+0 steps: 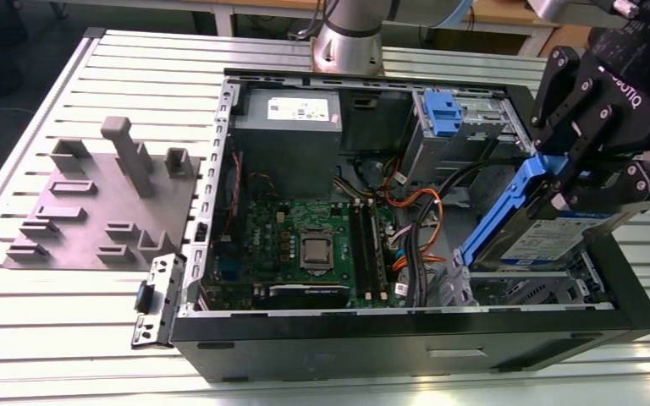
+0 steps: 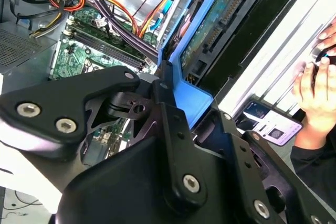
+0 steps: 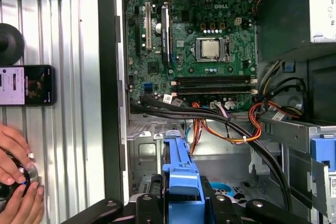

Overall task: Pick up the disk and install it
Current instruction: 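Insert the disk into the insertion slot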

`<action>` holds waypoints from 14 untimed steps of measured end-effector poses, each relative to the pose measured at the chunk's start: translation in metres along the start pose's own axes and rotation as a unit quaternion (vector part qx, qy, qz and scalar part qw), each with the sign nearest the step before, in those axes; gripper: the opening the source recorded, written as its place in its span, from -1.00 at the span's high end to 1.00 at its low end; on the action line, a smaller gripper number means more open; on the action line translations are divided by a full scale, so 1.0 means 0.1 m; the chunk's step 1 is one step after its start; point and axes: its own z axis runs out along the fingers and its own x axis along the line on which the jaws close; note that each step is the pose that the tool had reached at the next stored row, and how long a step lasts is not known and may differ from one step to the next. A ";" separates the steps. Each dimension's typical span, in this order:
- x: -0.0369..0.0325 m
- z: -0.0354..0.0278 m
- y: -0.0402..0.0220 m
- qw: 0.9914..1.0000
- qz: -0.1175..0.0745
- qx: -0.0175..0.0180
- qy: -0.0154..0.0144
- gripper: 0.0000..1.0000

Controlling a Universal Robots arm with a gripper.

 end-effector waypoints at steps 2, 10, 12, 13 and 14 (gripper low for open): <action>0.002 0.014 -0.002 1.000 0.000 0.000 0.000 0.27; 0.018 0.102 -0.022 1.000 0.000 0.000 0.000 0.27; 0.022 0.128 -0.026 1.000 0.000 0.000 0.000 0.27; 0.025 0.141 -0.028 1.000 0.000 0.000 0.000 0.27; 0.027 0.155 -0.030 1.000 0.000 0.000 0.000 0.27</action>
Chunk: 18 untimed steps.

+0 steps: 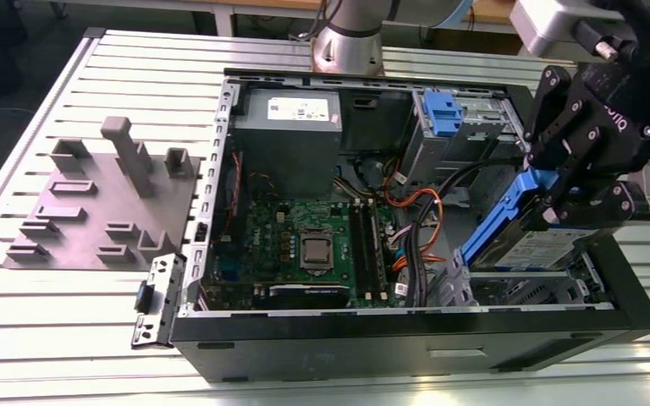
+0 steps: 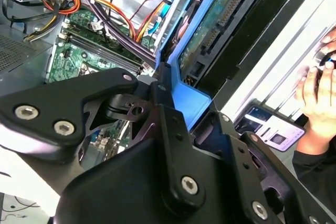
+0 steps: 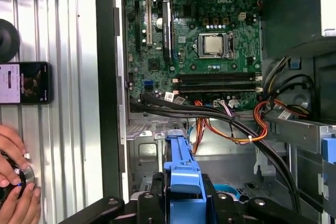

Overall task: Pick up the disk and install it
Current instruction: 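Insert the disk into the insertion slot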

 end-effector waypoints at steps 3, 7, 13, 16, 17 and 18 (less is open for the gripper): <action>0.011 0.044 -0.008 1.000 0.000 0.000 0.000 0.27; 0.023 0.108 -0.015 1.000 0.000 0.000 0.000 0.27; 0.032 0.154 -0.018 1.000 0.000 0.000 0.000 0.27; 0.033 0.155 -0.018 1.000 0.000 0.000 0.000 0.27; 0.033 0.156 -0.018 1.000 0.000 0.000 0.000 0.27; 0.032 0.156 -0.018 1.000 0.000 0.000 0.000 0.27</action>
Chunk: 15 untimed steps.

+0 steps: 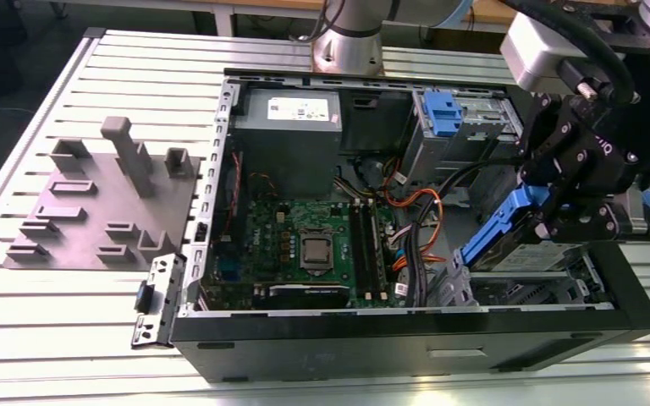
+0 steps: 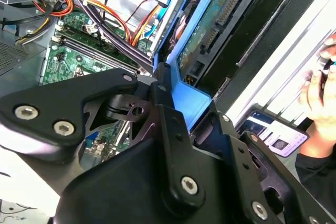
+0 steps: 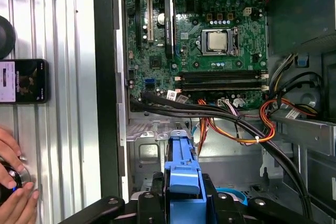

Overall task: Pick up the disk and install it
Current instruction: 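Insert the disk into the insertion slot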

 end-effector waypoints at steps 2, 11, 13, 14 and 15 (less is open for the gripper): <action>0.001 0.000 0.000 1.000 0.000 0.000 0.000 0.27; 0.001 0.096 -0.001 1.000 0.000 0.000 0.000 0.00; 0.002 0.134 -0.002 1.000 0.000 0.000 0.000 0.00; 0.002 0.152 -0.003 1.000 0.000 0.000 0.000 0.00; 0.002 0.170 -0.003 1.000 0.000 0.000 0.000 0.03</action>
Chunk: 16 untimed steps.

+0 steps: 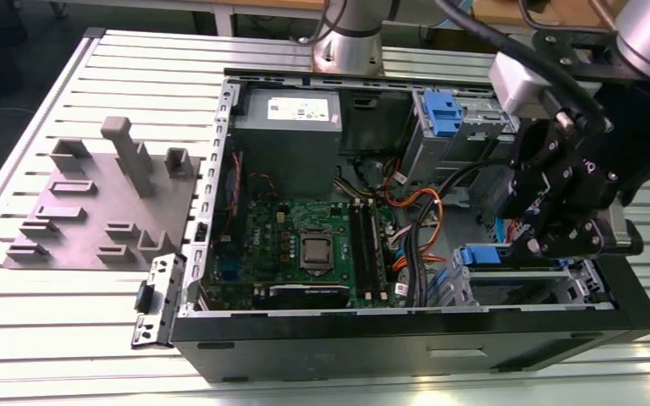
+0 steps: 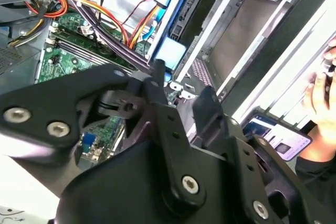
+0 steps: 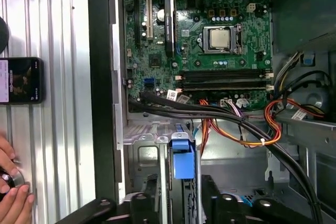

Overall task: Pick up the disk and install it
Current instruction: 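Insert the disk into the insertion slot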

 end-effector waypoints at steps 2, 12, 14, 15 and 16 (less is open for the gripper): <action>0.000 0.036 0.000 1.000 0.000 0.000 0.000 0.15; 0.003 0.213 -0.001 1.000 0.000 0.000 0.000 0.79; 0.003 0.238 -0.001 1.000 0.000 0.000 0.000 0.79; 0.003 0.243 -0.001 1.000 0.000 0.000 0.000 0.79; 0.003 0.243 -0.001 1.000 0.000 0.000 0.000 0.79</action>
